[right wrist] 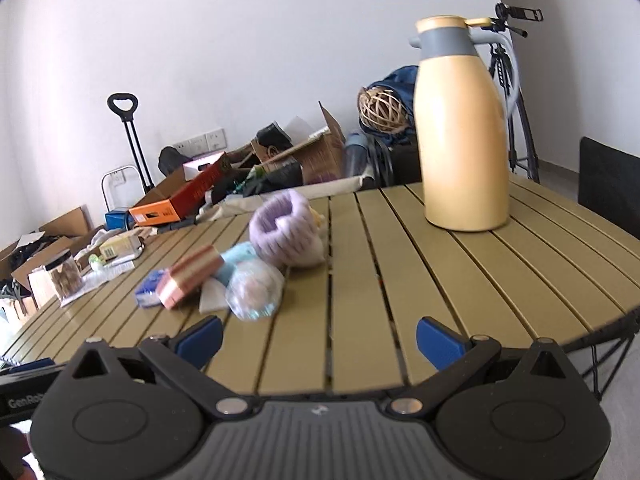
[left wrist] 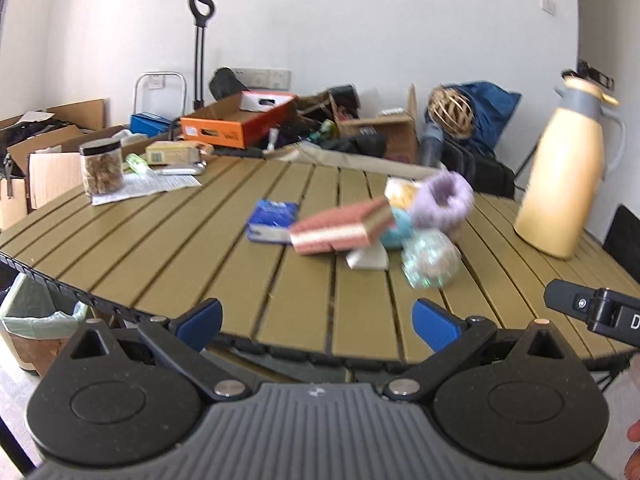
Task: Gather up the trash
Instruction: 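Raise both tools from the bin back toward the table, then grasp the clear plastic bag with right gripper while left gripper grasps the pink sponge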
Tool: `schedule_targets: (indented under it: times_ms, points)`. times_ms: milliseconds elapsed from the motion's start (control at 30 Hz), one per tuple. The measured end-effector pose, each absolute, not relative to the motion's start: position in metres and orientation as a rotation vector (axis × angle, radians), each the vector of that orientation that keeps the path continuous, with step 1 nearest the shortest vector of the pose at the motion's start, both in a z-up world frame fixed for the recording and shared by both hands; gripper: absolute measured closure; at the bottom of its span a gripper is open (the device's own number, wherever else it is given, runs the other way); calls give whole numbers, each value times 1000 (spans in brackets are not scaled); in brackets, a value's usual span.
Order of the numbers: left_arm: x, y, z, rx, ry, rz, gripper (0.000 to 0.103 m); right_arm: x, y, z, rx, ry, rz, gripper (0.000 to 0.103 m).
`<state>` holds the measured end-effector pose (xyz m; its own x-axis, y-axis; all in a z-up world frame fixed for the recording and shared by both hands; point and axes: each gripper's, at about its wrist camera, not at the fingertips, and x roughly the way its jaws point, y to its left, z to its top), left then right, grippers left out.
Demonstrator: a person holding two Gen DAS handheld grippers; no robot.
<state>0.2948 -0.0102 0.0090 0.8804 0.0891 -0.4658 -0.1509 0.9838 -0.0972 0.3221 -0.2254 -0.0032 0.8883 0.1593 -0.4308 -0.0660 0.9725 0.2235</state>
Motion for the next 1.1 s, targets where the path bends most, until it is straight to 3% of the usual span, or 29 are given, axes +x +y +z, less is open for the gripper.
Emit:
schedule_targets:
  times_ms: [667, 1100]
  points:
    - [351, 32, 18, -168, 445, 216, 0, 400, -169, -16, 194, 423, 187, 0]
    - [385, 55, 7, -187, 467, 237, 0, 446, -147, -42, 115, 502, 133, 2]
